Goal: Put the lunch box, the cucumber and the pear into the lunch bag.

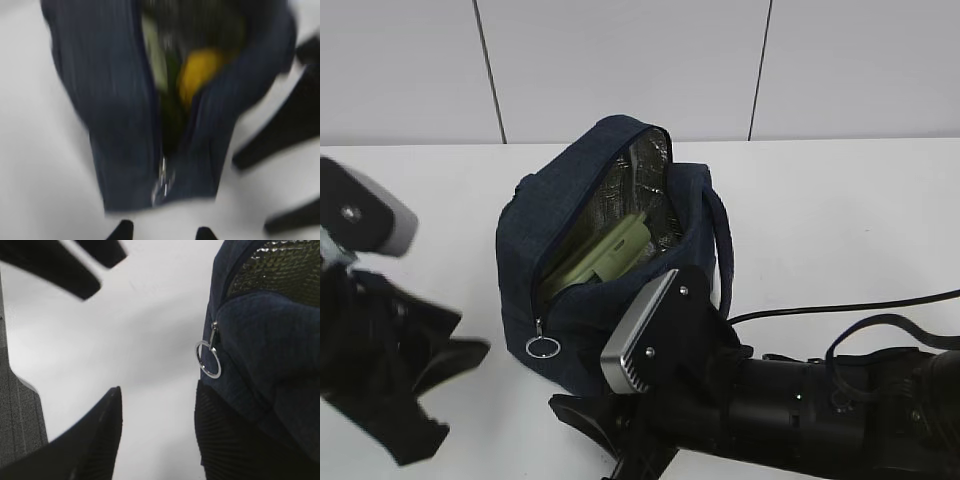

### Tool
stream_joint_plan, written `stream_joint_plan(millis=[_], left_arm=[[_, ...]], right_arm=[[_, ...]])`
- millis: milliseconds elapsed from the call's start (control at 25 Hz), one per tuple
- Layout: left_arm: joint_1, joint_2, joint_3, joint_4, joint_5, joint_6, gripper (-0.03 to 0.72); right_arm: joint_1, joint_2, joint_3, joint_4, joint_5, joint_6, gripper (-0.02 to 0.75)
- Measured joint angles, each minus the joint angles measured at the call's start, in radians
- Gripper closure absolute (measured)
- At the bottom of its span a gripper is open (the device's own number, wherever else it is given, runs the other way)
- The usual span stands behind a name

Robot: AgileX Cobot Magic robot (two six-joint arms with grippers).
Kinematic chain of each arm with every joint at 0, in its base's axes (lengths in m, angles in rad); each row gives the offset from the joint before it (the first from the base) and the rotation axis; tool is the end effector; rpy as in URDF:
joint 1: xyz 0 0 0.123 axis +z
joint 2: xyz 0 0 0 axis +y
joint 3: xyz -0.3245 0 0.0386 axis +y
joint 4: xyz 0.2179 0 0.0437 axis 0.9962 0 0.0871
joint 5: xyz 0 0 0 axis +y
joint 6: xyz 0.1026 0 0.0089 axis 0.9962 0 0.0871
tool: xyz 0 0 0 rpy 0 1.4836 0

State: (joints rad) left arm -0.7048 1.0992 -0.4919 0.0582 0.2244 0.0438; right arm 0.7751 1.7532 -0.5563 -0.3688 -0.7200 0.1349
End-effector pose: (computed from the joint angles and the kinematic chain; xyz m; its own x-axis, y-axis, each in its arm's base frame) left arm 0.1277 -0.1069 0.2714 -0.4491 0.5137 -0.7311 0.6891 0.7199 0.0826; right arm 0.2031 0.2332 0.2070 -0.1677 -0.3647 -0.9159 -0.8687 0.4939 -0.0376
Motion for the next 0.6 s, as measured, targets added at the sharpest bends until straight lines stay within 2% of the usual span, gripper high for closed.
stream_joint_plan(millis=[120,200,400,600], left_arm=[[-0.032,-0.077,0.038,0.003,-0.278,-0.009,0.451],[-0.036,-0.091,0.066,0.003,-0.356,-0.009,0.451],[-0.036,-0.079,0.141,-0.006,-0.409,-0.012,0.449],[-0.035,-0.025,0.153,-0.016,-0.414,-0.012,0.449]], right_arm=[[0.000,0.000,-0.004,0.000,0.000,0.000,0.365],[0.000,0.000,-0.008,0.000,-0.001,0.000,0.365],[0.000,0.007,-0.026,0.006,-0.004,0.000,0.365],[0.000,0.067,-0.072,0.007,-0.004,0.000,0.365]])
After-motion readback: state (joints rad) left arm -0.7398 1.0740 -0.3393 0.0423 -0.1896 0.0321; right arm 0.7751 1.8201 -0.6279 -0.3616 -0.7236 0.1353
